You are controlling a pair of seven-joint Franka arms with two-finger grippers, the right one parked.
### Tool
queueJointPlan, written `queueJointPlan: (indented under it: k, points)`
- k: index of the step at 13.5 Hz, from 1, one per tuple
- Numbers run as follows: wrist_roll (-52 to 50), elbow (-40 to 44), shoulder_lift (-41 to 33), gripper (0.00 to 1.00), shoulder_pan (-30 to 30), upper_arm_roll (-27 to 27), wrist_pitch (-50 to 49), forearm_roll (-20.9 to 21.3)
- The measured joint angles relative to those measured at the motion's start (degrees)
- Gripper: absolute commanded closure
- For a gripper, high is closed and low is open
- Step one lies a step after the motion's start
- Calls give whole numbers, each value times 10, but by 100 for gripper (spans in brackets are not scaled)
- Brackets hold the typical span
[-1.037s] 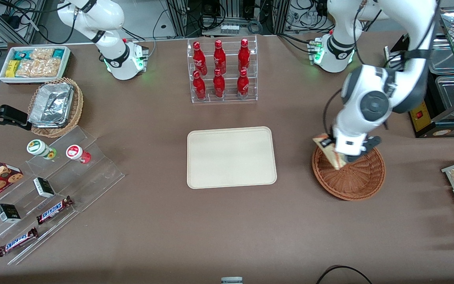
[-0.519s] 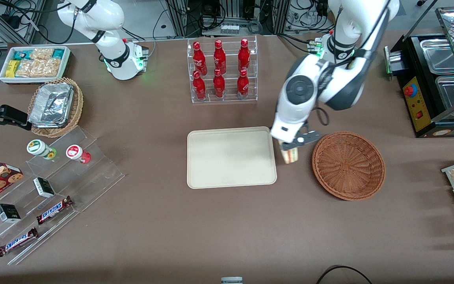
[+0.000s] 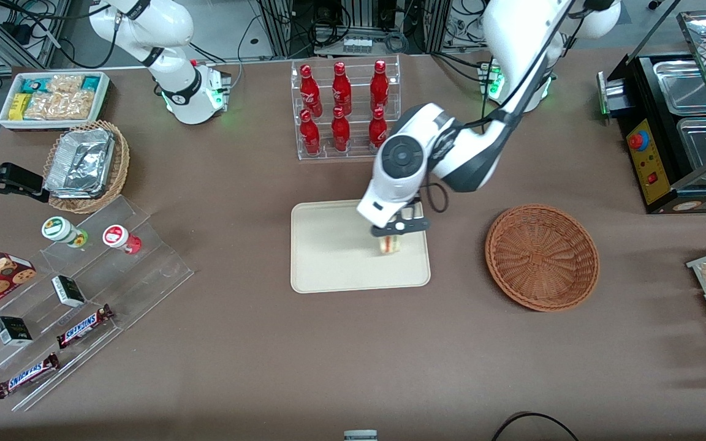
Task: Place sandwich from basket to tray
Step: 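Lift the sandwich and carry it with the left gripper over the tray, then lower the sandwich onto the tray and open the left gripper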
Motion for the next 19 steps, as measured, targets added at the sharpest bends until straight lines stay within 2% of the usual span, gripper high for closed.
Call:
queueJointPlan:
  k: [7, 19]
  points:
    - [-16, 95, 107, 100, -53, -3, 0, 2]
    - [-59, 114, 130, 100, -55, 13, 9, 40]
